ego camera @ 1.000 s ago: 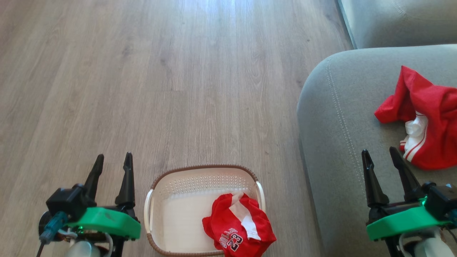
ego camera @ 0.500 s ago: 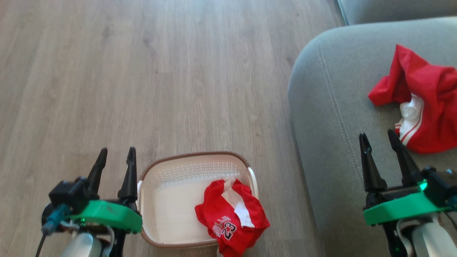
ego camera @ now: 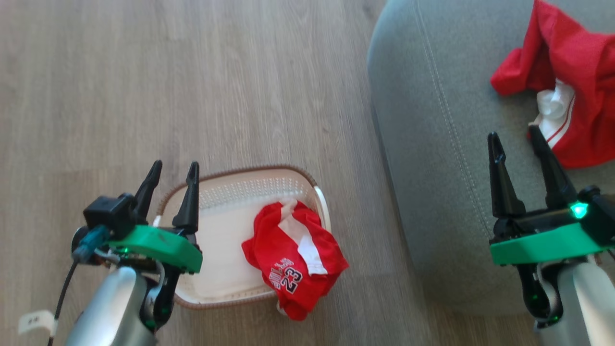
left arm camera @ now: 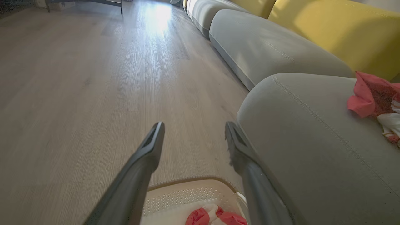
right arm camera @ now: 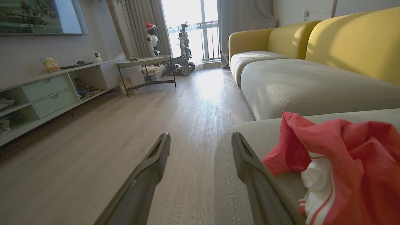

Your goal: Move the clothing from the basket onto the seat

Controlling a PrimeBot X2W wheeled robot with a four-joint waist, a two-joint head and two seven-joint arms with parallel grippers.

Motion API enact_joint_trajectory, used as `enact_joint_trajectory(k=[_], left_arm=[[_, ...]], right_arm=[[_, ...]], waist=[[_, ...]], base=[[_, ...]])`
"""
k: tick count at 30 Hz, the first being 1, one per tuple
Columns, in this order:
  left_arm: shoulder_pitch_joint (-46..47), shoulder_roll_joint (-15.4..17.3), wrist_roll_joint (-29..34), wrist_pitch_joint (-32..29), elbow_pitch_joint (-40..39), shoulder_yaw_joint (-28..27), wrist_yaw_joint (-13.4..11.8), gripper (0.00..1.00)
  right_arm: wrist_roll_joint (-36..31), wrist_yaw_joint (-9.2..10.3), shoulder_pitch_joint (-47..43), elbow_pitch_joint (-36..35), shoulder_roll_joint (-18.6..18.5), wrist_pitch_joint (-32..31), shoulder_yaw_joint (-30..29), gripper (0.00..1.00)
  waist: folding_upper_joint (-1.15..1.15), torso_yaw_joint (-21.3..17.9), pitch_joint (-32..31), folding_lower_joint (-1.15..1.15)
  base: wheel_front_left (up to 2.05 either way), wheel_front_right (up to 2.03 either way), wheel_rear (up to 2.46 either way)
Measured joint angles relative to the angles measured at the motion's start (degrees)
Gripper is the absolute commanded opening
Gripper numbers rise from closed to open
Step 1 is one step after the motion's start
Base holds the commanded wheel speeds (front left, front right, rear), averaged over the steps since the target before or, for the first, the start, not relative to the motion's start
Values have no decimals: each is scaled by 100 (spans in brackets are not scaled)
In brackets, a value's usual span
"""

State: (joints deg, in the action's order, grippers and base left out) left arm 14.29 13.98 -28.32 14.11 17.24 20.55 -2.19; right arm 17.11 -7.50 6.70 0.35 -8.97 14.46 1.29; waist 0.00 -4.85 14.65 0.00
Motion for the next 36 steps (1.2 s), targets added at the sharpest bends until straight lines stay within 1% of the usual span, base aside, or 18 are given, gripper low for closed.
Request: enact_joint_trajectory(k=[4,9,16,21,27,32,36], left_arm=[[342,-33,-1,-55,504,126,223,100],[865,-199,-1,-302,1348,354,517,100],[1649,-389,-2,-354,2432,534,758,100],[2078,-505,-26,-403,3155,680,876,100],[2611,-623,-133,-622,3897,918,931,100],[2965,-760,-494,-948,4305,1126,932,100],[3050,-731,-787,-1240,4481,1430,933,100]], right_arm=[[-12,0,158,-77,12,1,-7,100],[-43,0,348,-188,52,1,-66,100],[-81,0,677,-335,144,1,-67,100],[-96,0,832,-415,166,3,-68,100],[-147,0,1088,-525,193,18,-69,100],[-153,0,1294,-650,240,19,-94,100],[-201,0,1304,-730,326,19,-104,100]], waist=[[0,-101,301,0],[0,-184,670,0],[0,-286,1172,0],[0,-354,1527,1],[0,-425,1986,1],[0,-485,2359,1],[0,-554,2635,1]], base=[[0,0,0],[0,0,0],[0,0,0],[0,0,0],[0,0,0],[0,0,0],[0,0,0]])
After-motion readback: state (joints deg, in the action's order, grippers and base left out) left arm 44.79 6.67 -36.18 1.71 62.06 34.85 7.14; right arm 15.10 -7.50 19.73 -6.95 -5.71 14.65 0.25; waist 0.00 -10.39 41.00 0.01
